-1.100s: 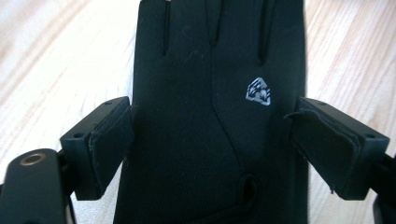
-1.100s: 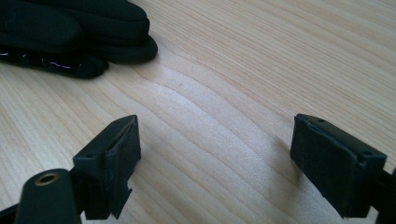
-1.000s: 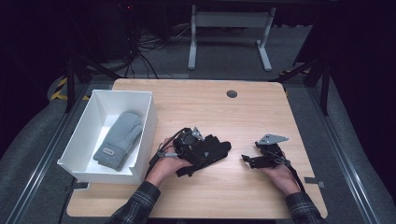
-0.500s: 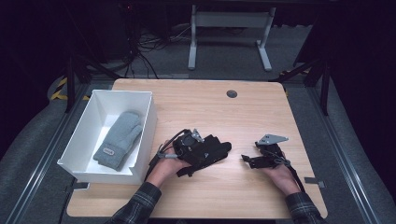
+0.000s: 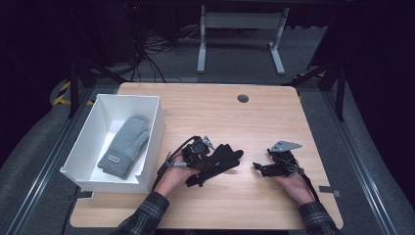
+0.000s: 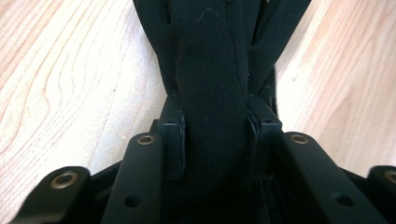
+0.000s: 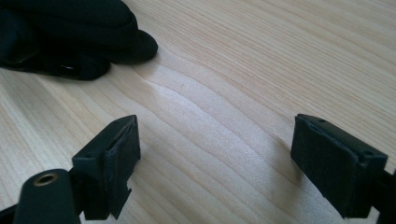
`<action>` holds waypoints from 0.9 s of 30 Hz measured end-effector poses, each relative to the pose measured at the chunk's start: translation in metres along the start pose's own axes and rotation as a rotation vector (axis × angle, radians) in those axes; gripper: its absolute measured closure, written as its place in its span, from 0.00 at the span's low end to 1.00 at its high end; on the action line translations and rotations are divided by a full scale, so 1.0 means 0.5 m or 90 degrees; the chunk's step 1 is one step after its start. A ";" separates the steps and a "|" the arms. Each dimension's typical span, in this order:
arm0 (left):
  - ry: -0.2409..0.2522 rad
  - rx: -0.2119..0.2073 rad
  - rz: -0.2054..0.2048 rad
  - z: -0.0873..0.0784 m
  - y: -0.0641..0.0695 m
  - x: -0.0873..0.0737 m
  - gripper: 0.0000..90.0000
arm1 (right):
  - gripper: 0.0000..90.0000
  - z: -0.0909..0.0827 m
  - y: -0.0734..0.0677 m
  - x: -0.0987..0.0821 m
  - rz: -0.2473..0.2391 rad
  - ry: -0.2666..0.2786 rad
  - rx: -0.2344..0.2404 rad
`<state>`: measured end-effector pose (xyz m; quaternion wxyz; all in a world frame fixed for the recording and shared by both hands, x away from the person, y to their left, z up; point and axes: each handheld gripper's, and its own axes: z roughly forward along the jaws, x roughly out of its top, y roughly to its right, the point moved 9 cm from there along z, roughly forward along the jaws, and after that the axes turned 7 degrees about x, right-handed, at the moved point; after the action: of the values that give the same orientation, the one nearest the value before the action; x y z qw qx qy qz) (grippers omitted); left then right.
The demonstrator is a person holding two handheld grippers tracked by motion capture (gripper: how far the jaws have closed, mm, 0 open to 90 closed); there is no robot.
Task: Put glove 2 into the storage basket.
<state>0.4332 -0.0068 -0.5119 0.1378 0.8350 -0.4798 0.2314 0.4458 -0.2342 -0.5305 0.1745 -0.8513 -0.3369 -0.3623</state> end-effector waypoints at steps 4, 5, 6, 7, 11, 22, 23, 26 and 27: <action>0.029 -0.015 -0.028 -0.029 0.007 0.017 0.74 | 0.18 0.000 0.000 0.000 -0.001 0.000 0.001; 0.029 -0.013 -0.032 -0.036 0.006 0.019 0.74 | 0.18 0.000 0.000 0.000 -0.001 0.000 0.001; 0.031 -0.008 -0.036 -0.044 0.005 0.023 0.74 | 0.18 0.000 0.000 0.000 -0.001 0.000 0.000; 0.039 -0.007 -0.044 -0.059 0.005 0.030 0.74 | 0.18 0.000 0.000 0.000 -0.001 0.000 0.000; 0.054 0.003 -0.053 -0.101 0.005 0.052 0.74 | 0.18 0.000 0.000 0.000 -0.001 0.000 0.001; 0.074 0.028 -0.065 -0.209 -0.002 0.101 0.74 | 0.18 0.000 0.000 0.000 0.000 0.000 0.000; 0.073 0.029 -0.065 -0.218 -0.002 0.104 0.74 | 0.18 0.000 0.000 0.000 -0.001 0.000 0.000; 0.073 0.037 -0.064 -0.246 -0.010 0.109 0.74 | 0.18 0.000 0.000 0.000 0.000 0.000 0.001; 0.073 0.040 -0.066 -0.255 -0.014 0.110 0.74 | 0.18 0.000 0.000 0.000 0.000 0.000 0.000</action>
<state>0.4305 0.0139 -0.3744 0.1503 0.8480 -0.4201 0.2861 0.4460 -0.2341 -0.5305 0.1745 -0.8513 -0.3373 -0.3621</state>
